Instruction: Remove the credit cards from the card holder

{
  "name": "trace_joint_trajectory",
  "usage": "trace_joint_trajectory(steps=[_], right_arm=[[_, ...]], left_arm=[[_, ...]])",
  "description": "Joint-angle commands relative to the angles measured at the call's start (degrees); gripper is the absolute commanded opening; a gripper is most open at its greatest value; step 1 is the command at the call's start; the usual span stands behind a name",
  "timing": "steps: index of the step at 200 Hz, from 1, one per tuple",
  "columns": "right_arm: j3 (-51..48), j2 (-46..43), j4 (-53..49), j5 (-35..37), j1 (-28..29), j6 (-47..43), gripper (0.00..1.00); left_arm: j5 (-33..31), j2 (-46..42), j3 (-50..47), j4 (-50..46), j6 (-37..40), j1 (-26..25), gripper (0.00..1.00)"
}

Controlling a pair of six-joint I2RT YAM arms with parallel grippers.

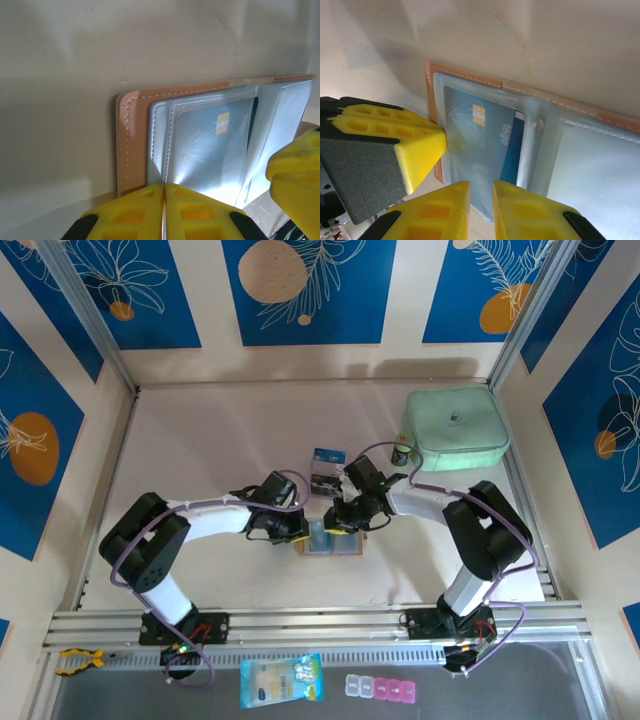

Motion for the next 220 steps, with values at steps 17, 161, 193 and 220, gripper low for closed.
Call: trace_joint_trajectory(steps=[17,161,193,220], right_arm=[[-1.19,1.94,3.36,-3.32,0.29,1.35,0.19],[-1.32,-1.22,-1.16,1.23,0.29,0.15,0.28],[-1.45,-2.50,-1.38,0.57,0.11,0.20,0.27],[-1.44,-2.65,-1.66,0.66,-0.15,0.03,0.27]], left_arm=[[-0.12,1.02,0.87,-2.71,1.44,0.45,0.11],[-0.51,0.42,1.20,-3.26,1.43,0.51,0.10],[-0.89,-1.55,2.94,-5.32,1.85,0.46,0.11],[-0.45,-2.68,4.07,-6.12,1.87,0.27,0.10]])
